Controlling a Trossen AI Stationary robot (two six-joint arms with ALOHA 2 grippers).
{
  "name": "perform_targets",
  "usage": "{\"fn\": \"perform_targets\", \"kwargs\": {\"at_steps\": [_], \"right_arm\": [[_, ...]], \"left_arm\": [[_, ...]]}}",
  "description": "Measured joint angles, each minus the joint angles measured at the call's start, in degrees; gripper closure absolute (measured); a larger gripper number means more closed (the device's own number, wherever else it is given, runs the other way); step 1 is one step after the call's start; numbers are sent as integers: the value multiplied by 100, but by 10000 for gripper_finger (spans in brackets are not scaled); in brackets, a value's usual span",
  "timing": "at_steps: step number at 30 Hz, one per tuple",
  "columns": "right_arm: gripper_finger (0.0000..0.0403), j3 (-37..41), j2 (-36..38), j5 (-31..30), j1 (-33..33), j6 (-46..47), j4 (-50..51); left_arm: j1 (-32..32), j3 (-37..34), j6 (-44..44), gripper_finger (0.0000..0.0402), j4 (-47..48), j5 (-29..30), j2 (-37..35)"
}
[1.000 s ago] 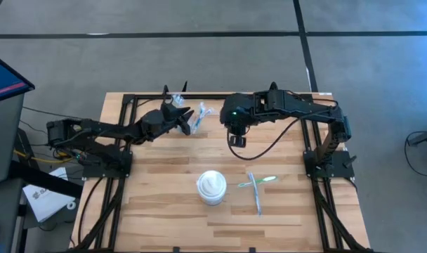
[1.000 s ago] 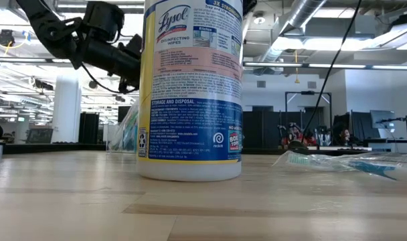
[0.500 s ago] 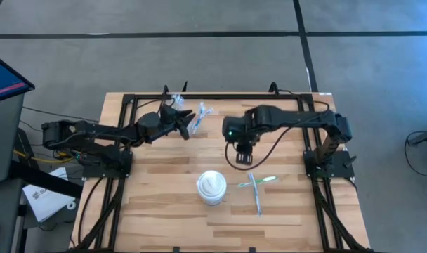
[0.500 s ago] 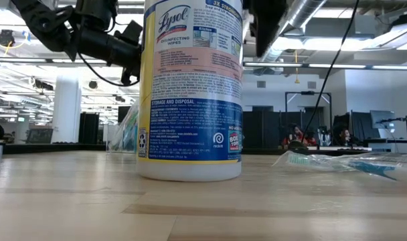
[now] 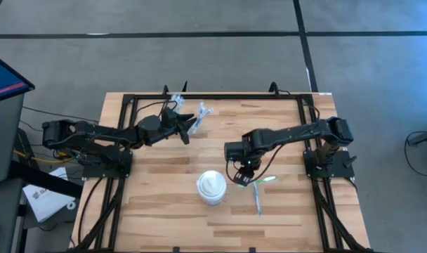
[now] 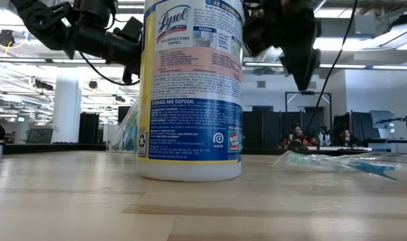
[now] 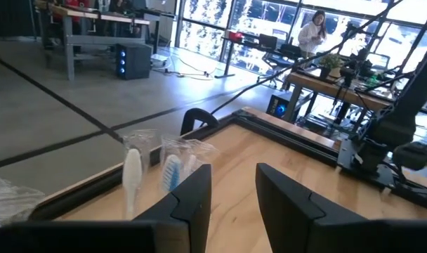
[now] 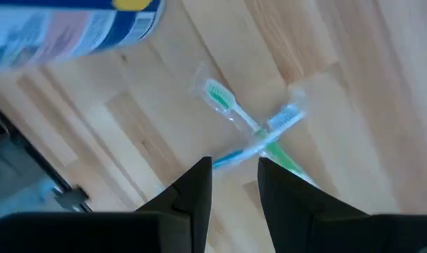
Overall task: Pick & Place toothbrushing station
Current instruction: Put the blue toothbrush into the transparent organizer
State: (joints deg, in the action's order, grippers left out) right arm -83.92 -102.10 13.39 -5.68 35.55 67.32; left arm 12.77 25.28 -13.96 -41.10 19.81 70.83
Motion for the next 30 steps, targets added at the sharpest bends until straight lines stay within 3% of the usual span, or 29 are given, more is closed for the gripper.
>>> {"fn": "perform_targets", "kwargs": {"at_steps": [10,16,26,30], "right_arm": [[295,958,0,128,-445,2016,-1188],[295,1038,0,-290,-649,2928,-1198],[295,1048,0,-641,-701,3609,-792],[295,1452,3,-604,-726,3787,-1346]], "left_arm": [[-159,0,-2,293,2,15,0],[-159,0,-2,293,2,-66,2],[-157,0,-2,293,26,-66,2],[-157,0,-2,293,28,-66,2]]}}
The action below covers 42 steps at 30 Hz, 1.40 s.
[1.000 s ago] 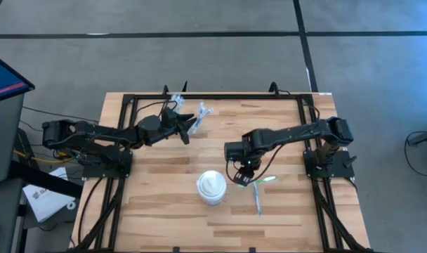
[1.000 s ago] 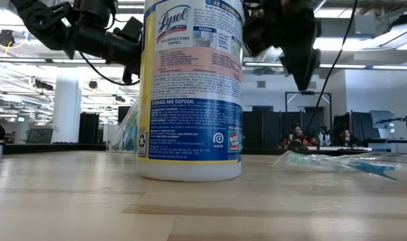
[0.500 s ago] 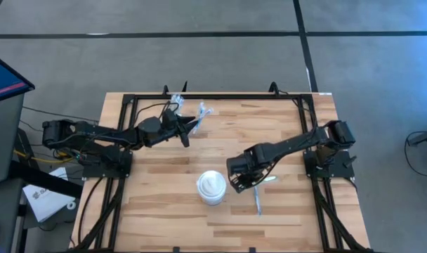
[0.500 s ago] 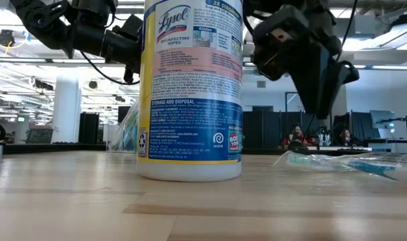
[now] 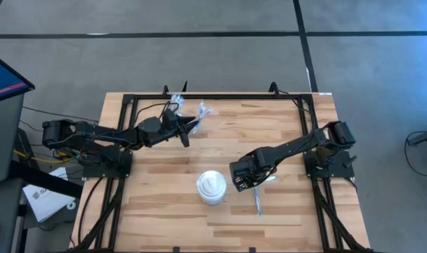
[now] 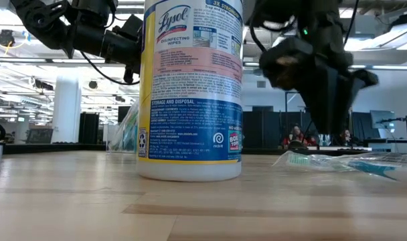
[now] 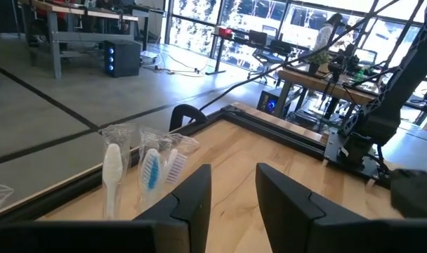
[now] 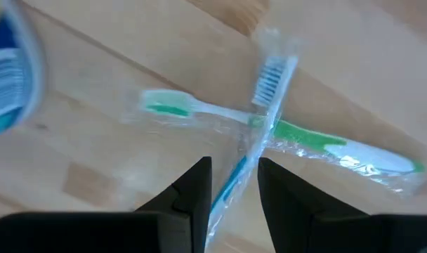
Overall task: Pick & Place toothbrushing station
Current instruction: Put the blue toothbrush into the transparent organizer
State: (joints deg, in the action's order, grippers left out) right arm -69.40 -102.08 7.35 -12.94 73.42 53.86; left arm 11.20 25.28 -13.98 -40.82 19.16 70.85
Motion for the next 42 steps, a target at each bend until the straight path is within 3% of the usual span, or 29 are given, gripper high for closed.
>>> {"fn": "perform_targets", "kwargs": {"at_steps": [13,30,42], "right_arm": [[295,414,-68,34,-5,316,-854],[295,406,-88,-148,-5,467,-327],[295,399,-419,-197,-4,418,-479]], "left_arm": [[0,0,0,293,5,2,0],[0,0,-2,293,16,4,0],[0,0,-2,293,16,5,0]]}}
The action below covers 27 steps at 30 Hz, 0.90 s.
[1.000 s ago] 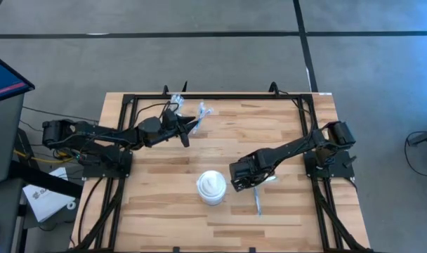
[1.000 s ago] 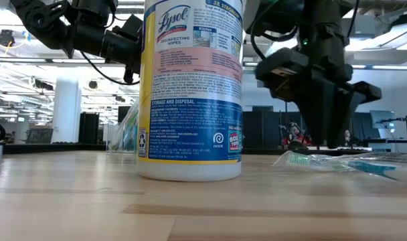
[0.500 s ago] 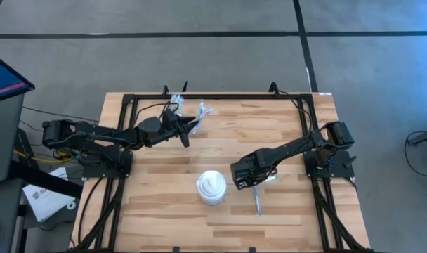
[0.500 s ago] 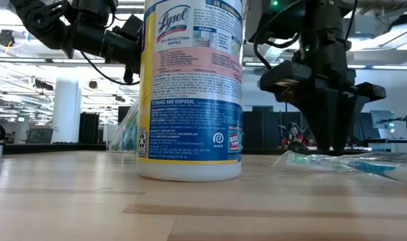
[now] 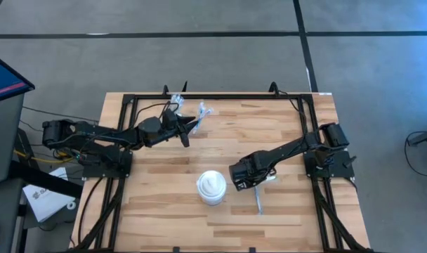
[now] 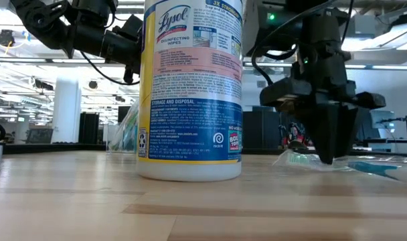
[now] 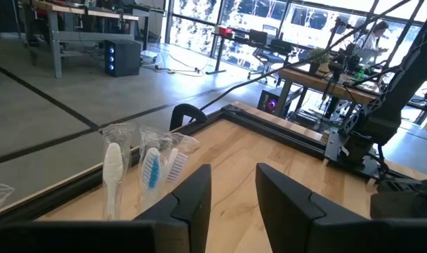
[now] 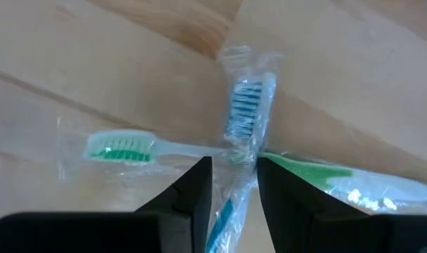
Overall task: Pick & Place toothbrushing station
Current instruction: Put the blue toothbrush into the transparent organizer
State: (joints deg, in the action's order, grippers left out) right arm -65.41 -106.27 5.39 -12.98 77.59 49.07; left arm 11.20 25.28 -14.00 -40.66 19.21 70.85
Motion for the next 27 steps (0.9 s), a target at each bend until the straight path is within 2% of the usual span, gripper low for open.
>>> {"fn": "perform_targets", "kwargs": {"at_steps": [5,11,21,27], "right_arm": [[317,0,1,-144,-1,1,6],[393,0,3,-158,-1,-51,-2],[402,2,226,-85,50,-318,25],[403,2,627,-306,243,-571,14]], "left_arm": [[1,0,0,293,0,0,0],[0,0,0,293,0,2,0],[2,0,0,293,0,2,0],[0,0,0,293,-1,2,1]]}}
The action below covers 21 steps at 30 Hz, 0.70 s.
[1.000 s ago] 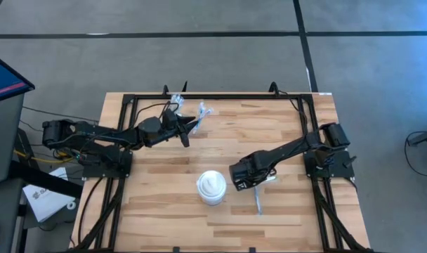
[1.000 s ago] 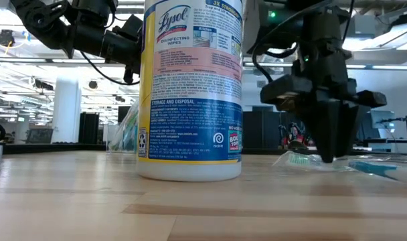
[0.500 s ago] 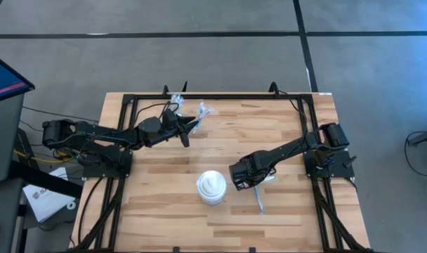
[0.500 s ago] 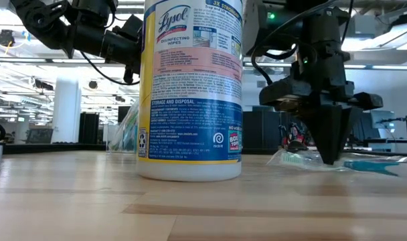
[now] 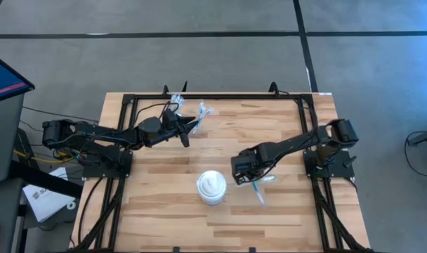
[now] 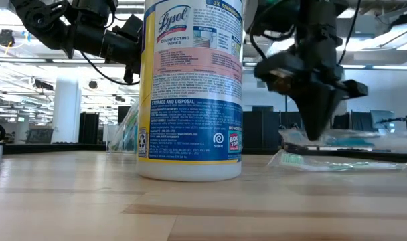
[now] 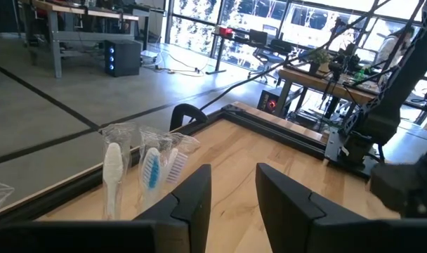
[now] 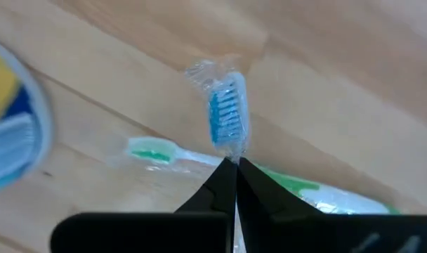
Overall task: Pick & Place toothbrushing station
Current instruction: Put the blue toothbrush into the transparent organizer
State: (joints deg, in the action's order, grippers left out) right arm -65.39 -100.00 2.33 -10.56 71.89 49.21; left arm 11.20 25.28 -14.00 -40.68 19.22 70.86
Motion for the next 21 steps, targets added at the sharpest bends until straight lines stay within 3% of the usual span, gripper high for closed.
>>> {"fn": "perform_targets", "kwargs": {"at_steps": [10,21], "right_arm": [[403,0,859,-747,490,-598,-138],[403,-2,1185,-832,1292,-1974,-1873]], "left_arm": [[0,0,-435,293,-5,-28,-1],[2,0,-841,293,-21,-649,0]]}}
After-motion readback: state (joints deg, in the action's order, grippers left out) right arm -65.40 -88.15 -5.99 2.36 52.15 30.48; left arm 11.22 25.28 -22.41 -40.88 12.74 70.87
